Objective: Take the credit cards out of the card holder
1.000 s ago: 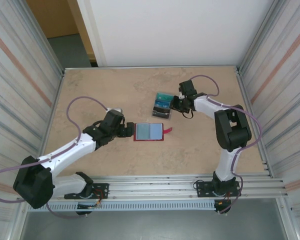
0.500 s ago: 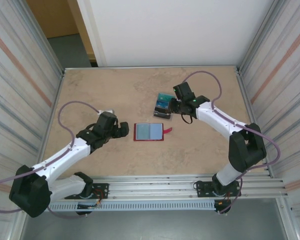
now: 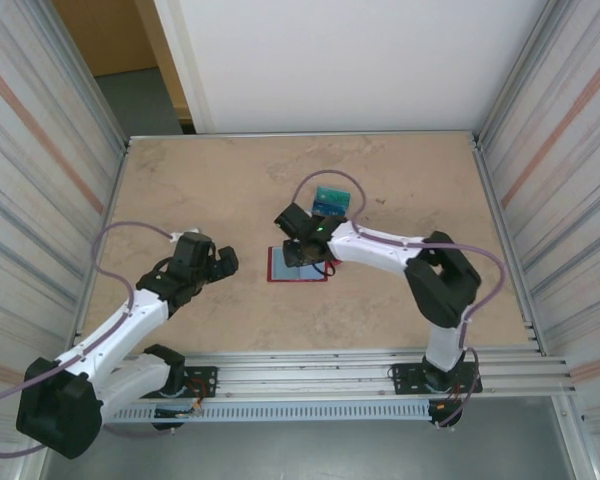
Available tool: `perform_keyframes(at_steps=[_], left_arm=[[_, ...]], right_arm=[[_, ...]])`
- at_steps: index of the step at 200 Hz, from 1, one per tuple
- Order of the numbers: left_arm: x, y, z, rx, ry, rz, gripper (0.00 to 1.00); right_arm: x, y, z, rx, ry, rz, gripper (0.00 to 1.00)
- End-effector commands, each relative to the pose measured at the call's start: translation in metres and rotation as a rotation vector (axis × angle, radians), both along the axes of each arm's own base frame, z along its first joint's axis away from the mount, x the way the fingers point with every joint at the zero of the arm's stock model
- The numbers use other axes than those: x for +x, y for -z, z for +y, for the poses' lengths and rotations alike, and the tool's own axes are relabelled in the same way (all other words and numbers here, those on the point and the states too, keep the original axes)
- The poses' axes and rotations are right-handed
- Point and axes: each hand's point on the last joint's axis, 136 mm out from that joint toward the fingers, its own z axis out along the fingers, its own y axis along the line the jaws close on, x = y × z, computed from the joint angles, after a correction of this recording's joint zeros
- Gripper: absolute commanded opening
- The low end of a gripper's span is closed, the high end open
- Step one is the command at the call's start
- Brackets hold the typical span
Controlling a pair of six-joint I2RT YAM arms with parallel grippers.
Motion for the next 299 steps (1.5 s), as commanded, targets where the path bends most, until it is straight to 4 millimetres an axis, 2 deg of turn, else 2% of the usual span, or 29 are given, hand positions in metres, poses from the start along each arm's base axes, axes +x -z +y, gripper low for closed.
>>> perform_keyframes(at_steps=[1, 23, 69, 104, 133, 210, 250, 299], left_arm=[[-0.007, 0.007, 0.007, -0.002, -0.028, 0.025, 0.99], [-0.009, 0.009, 0.008, -0.003, -0.028, 0.032, 0.99], [-0.008, 0.01, 0.007, -0.01, -0.027, 0.034, 0.99], [-0.008, 0.01, 0.006, -0.015, -0.027, 0.034, 0.99], [-0.007, 0.008, 0.005, -0.022, -0.024, 0.03, 0.99], [-0.003, 0.001, -0.004, -0.052, 0.011, 0.008, 0.99], [-0.001, -0.003, -0.009, -0.065, 0.033, -0.003, 0.99], [0.001, -0.003, -0.011, -0.072, 0.039, -0.006, 0.99]], right_arm=[[0.0, 0.006, 0.017, -0.009, 0.0, 0.018, 0.49], [0.002, 0.014, 0.027, 0.001, -0.009, 0.035, 0.52], [0.003, 0.035, 0.031, -0.027, -0.019, 0.064, 0.63], [0.001, 0.049, 0.032, -0.038, -0.024, 0.098, 0.62], [-0.007, 0.053, 0.029, -0.037, -0.024, 0.127, 0.54], [-0.033, 0.041, 0.023, 0.038, -0.022, 0.178, 0.35], [-0.043, 0.029, 0.02, 0.043, -0.035, 0.175, 0.34], [-0.033, 0.016, 0.006, -0.035, -0.03, 0.105, 0.35]])
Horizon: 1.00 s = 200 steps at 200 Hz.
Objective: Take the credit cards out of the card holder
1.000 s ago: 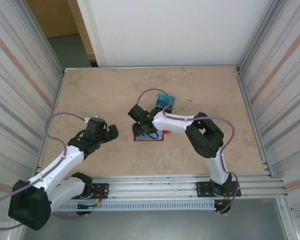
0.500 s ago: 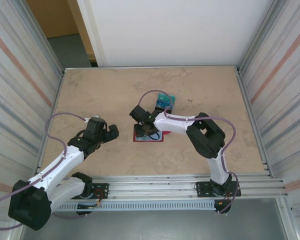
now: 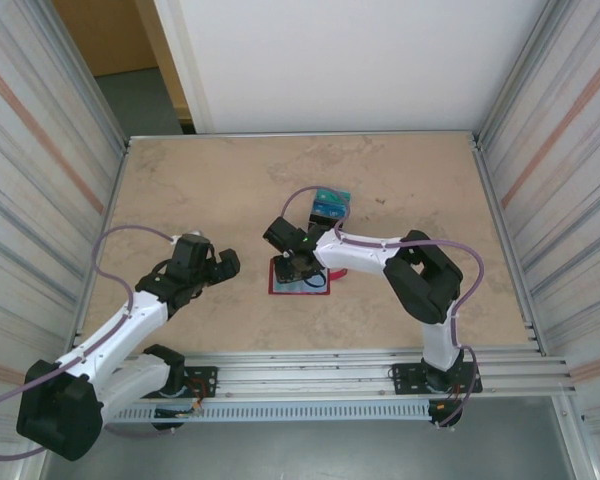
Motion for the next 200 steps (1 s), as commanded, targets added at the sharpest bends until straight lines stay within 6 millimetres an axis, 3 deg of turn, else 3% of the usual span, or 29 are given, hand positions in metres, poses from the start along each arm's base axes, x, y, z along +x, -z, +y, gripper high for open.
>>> perform_keyframes(at_steps=[1, 78, 154, 200], left_arm=[[0.006, -0.008, -0.002, -0.013, 0.006, -0.03, 0.99], [0.008, -0.012, -0.004, -0.013, 0.019, -0.038, 0.99], [0.009, -0.017, -0.007, -0.003, 0.033, -0.047, 0.99], [0.01, -0.015, -0.008, 0.005, 0.026, -0.041, 0.99]], right_arm=[[0.002, -0.016, -0.012, -0.05, 0.009, -0.04, 0.35], [0.007, -0.029, -0.028, -0.102, 0.031, -0.09, 0.38], [0.012, -0.038, -0.06, -0.144, 0.09, -0.117, 0.38], [0.0, -0.037, -0.042, -0.125, 0.024, -0.109, 0.41]])
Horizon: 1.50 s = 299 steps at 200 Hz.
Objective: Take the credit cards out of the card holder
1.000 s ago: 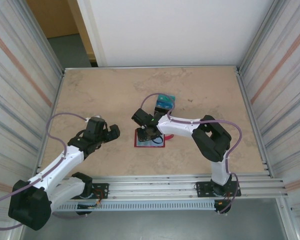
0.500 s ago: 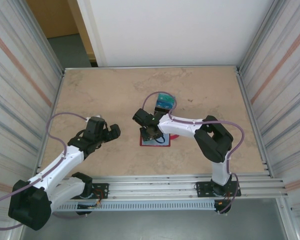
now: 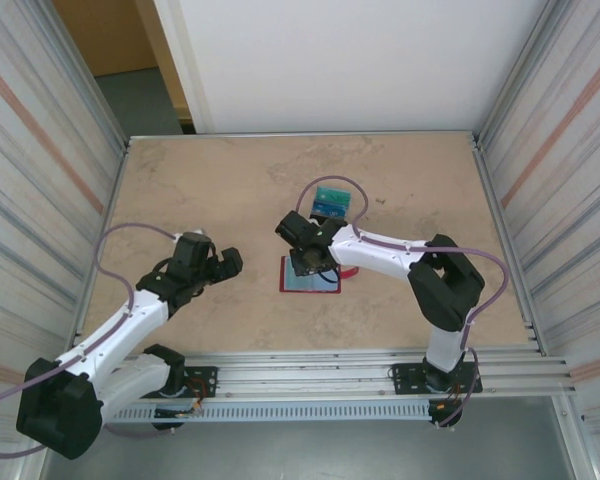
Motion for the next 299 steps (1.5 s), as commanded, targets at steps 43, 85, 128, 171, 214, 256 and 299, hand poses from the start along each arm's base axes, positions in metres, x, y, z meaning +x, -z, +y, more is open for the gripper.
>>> perform_keyframes(at_steps=[43, 85, 128, 171, 214, 256, 299], left_arm=[[0.008, -0.01, -0.003, 0.016, 0.013, -0.025, 0.99], [0.007, -0.007, -0.003, 0.014, 0.009, -0.019, 0.99], [0.006, -0.005, -0.003, 0.017, 0.011, -0.014, 0.99], [0.006, -0.003, -0.005, 0.018, 0.017, -0.003, 0.99], [0.006, -0.002, -0.005, 0.021, 0.017, 0.0, 0.99], [0.007, -0.004, -0.006, 0.025, 0.027, -0.011, 0.99], [0.008, -0.014, -0.014, 0.075, 0.071, -0.054, 0.99]], right_arm=[[-0.014, 0.01, 0.03, 0.009, -0.078, 0.034, 0.43], [-0.016, 0.026, 0.035, 0.003, -0.086, 0.073, 0.48], [-0.018, 0.037, 0.036, -0.002, -0.089, 0.1, 0.51], [-0.022, 0.047, 0.035, -0.007, -0.087, 0.127, 0.53], [-0.025, 0.054, 0.026, -0.011, -0.074, 0.151, 0.42], [-0.023, 0.043, 0.022, -0.001, -0.074, 0.134, 0.28], [-0.014, 0.019, 0.018, 0.006, -0.063, 0.065, 0.21]])
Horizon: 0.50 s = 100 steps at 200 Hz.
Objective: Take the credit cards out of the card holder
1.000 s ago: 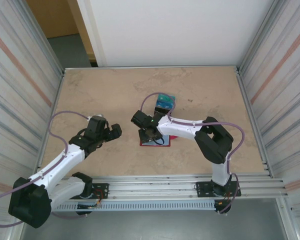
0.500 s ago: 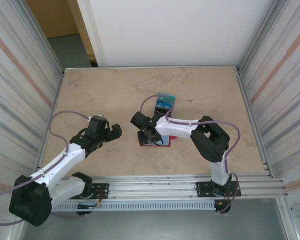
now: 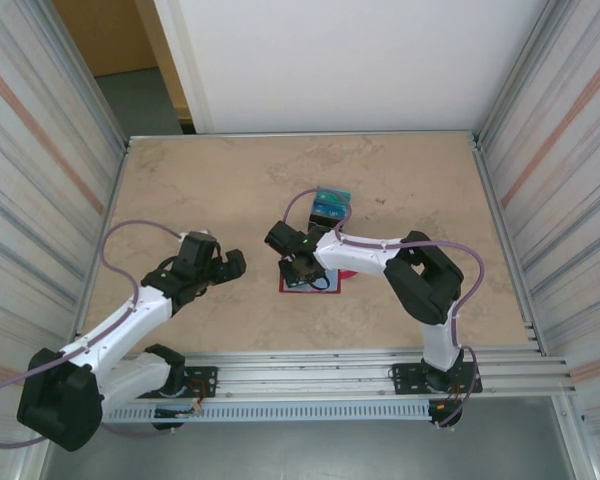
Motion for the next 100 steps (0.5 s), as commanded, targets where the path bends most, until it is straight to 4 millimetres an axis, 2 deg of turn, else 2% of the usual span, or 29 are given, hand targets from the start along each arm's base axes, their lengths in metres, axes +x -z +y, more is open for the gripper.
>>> perform_keyframes(at_steps=[1, 44, 57, 100], left_arm=[[0.008, -0.021, -0.006, 0.04, 0.032, -0.076, 0.99], [0.008, -0.031, -0.025, 0.179, 0.11, -0.149, 0.99], [0.008, -0.036, -0.031, 0.226, 0.126, -0.179, 0.99], [0.013, -0.032, -0.058, 0.262, 0.189, -0.196, 0.99]], right_arm=[[0.004, -0.018, -0.012, -0.013, 0.005, -0.045, 0.21], [0.01, -0.024, -0.028, -0.039, 0.034, -0.078, 0.21], [0.011, -0.024, -0.034, -0.045, 0.042, -0.08, 0.25], [0.012, -0.029, -0.053, -0.068, 0.073, -0.106, 0.31]])
